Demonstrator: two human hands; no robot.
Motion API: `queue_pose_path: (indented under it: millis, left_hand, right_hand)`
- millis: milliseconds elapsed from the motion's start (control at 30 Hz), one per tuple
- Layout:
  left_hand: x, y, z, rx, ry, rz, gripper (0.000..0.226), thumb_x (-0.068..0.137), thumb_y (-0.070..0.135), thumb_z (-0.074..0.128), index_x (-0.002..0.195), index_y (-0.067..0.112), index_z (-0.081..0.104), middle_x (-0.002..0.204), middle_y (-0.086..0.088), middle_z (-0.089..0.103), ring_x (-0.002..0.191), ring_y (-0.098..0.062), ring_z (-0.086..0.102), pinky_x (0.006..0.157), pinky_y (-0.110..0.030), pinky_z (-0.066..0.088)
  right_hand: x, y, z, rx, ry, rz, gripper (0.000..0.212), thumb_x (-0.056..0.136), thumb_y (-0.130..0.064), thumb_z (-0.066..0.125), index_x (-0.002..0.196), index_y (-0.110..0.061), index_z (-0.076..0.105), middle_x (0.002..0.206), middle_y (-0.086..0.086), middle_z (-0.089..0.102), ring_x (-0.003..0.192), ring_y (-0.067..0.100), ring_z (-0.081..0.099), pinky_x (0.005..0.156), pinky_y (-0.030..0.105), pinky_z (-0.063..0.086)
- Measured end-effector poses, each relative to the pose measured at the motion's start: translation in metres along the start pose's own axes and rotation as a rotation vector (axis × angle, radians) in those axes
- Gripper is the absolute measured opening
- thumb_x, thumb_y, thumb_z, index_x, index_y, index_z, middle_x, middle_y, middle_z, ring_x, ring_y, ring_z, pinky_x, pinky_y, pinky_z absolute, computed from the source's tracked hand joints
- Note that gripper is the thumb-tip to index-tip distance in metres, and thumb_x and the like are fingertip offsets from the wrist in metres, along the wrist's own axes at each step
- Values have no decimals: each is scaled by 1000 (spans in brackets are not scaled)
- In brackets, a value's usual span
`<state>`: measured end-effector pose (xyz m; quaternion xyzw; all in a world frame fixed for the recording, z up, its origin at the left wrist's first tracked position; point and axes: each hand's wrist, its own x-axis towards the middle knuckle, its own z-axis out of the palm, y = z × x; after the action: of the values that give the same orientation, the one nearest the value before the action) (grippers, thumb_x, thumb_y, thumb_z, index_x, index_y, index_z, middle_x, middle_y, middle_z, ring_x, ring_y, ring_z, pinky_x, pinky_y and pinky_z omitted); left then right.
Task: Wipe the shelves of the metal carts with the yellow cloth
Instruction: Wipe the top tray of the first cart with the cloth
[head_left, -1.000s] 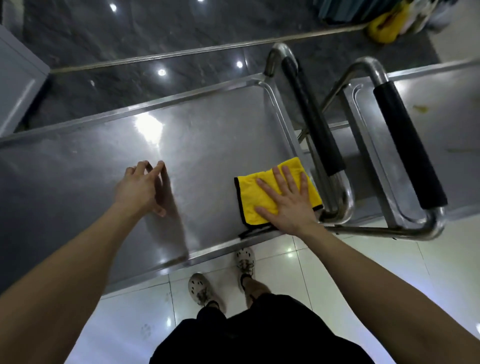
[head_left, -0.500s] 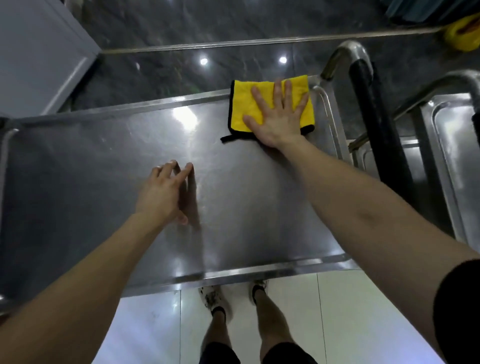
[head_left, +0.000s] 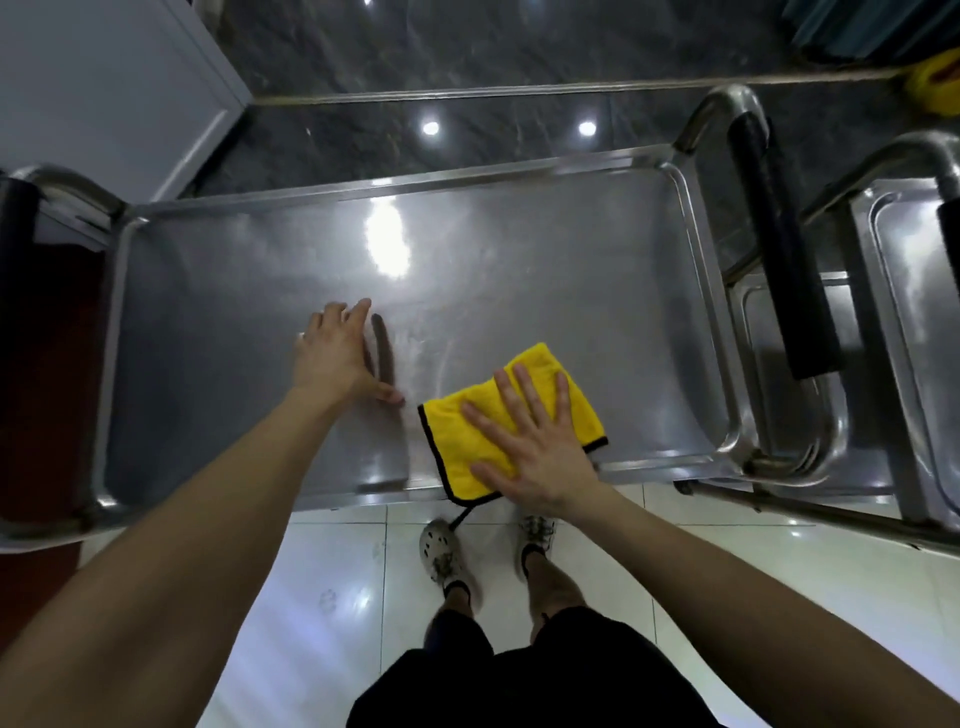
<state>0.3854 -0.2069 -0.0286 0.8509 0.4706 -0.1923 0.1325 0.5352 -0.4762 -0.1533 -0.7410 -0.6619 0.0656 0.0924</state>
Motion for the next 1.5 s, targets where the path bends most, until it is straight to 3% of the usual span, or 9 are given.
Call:
queue_pose_path:
  millis: [233, 600, 733, 1000, 1100, 1167, 1300, 1433, 1500]
  left_hand:
    - [-15, -52, 8, -25, -109, -103, 143, 55, 56, 104, 171, 34, 23, 177, -11, 19, 161, -40, 20, 125, -61, 34]
    - [1, -64, 20, -24, -9, -81, 136, 58, 58, 102, 169, 40, 25, 174, -6, 25, 157, -36, 26, 114, -55, 46]
    - [4, -69, 23, -30, -1, -70, 136, 57, 61, 101, 169, 42, 25, 173, -4, 26, 157, -33, 26, 113, -54, 46]
    - [-2, -70, 17, -29, -30, -20, 132, 62, 60, 100, 169, 35, 27, 169, -9, 31, 153, -38, 30, 111, -56, 47]
    - [-12, -74, 19, -46, -18, 12, 111, 75, 45, 96, 166, 26, 35, 160, -13, 39, 149, -39, 37, 116, -58, 43]
    - [-21, -70, 27, -106, 78, 81, 79, 93, 27, 78, 163, 20, 43, 154, -15, 49, 143, -39, 45, 116, -55, 42]
    - [-40, -51, 40, -343, 71, 200, 49, 110, 31, 55, 158, 18, 50, 139, -11, 68, 130, -34, 59, 111, -52, 48]
    - [-49, -47, 54, -263, -14, 238, 40, 99, 38, 73, 134, 18, 70, 122, -10, 72, 118, -34, 65, 100, -46, 56]
    - [-58, -53, 60, -219, -8, 258, 35, 97, 38, 71, 126, 18, 76, 121, -11, 68, 117, -33, 63, 99, -47, 56]
  right_hand:
    - [56, 26, -8, -37, -50, 43, 79, 98, -83, 40, 167, -49, 24, 180, 9, 6, 166, 35, -1, 120, 79, 8]
    - [334, 60, -14, 5, -134, 322, 85, 92, -88, 20, 167, -49, 19, 179, 17, -3, 164, 42, -11, 118, 81, -13]
    - [301, 35, -5, -16, -96, 268, 82, 96, -84, 23, 168, -45, 21, 179, 19, 3, 164, 43, -4, 118, 82, -5]
    - [96, -80, 14, 50, -31, 159, 78, 103, -77, 38, 169, -38, 27, 179, 18, 7, 165, 43, 0, 118, 83, 4]
    - [48, -121, 11, 36, -96, 176, 78, 104, -78, 31, 170, -38, 21, 179, 16, 3, 165, 41, -3, 121, 81, 0]
    - [43, -129, 0, 58, -138, 237, 73, 105, -75, 25, 170, -41, 21, 180, 12, 8, 166, 34, -2, 125, 75, -1]
    - [66, -105, -35, 197, 78, 482, 56, 111, -33, 44, 165, -27, 36, 169, 6, 39, 161, 28, 27, 125, 61, 26]
    - [84, -86, -54, 109, -199, 586, 80, 89, -10, 54, 166, -21, 32, 158, 10, 49, 152, 33, 37, 126, 61, 24]
    - [77, -86, -56, 37, -276, 587, 63, 87, -15, 59, 150, -14, 52, 141, 15, 57, 137, 37, 47, 116, 56, 36]
